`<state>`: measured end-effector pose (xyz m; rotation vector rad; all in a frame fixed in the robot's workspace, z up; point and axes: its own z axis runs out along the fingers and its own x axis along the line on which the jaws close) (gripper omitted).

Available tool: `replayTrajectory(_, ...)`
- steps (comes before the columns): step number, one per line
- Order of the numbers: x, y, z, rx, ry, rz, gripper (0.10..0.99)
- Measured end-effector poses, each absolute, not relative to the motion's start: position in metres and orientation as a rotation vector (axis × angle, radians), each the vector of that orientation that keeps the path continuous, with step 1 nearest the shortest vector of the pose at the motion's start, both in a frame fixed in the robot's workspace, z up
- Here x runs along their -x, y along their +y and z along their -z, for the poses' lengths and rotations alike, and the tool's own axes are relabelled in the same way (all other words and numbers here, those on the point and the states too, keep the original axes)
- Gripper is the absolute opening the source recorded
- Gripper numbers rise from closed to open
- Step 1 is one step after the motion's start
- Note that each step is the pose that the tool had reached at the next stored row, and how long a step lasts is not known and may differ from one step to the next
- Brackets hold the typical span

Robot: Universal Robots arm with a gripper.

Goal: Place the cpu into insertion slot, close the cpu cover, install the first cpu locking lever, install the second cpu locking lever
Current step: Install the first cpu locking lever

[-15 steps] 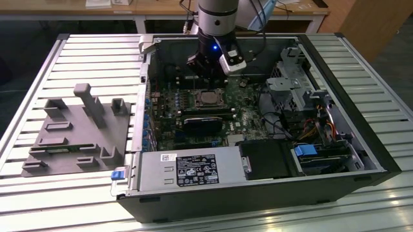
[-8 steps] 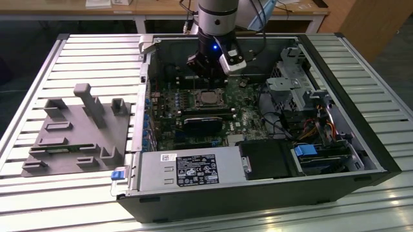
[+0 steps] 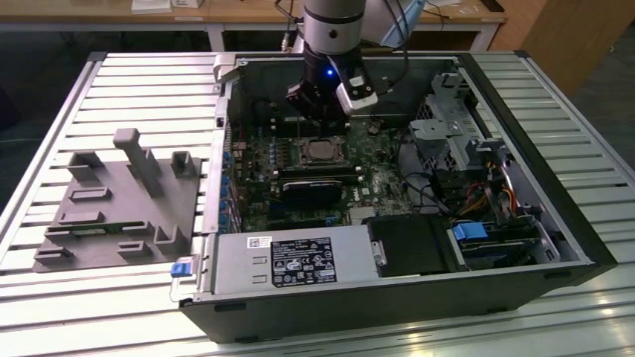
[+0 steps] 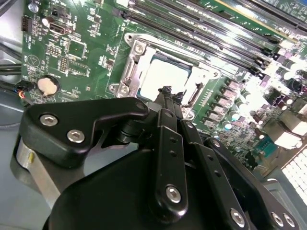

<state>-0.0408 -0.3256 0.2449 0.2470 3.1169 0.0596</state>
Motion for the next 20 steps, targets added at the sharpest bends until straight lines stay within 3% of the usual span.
replayTrajectory(16, 0.082, -0.326, -0.245, -0.247, 3.113, -0.061, 0.106)
replayTrajectory(20, 0.089, -0.326, -0.245, -0.247, 3.112, -0.093, 0.106)
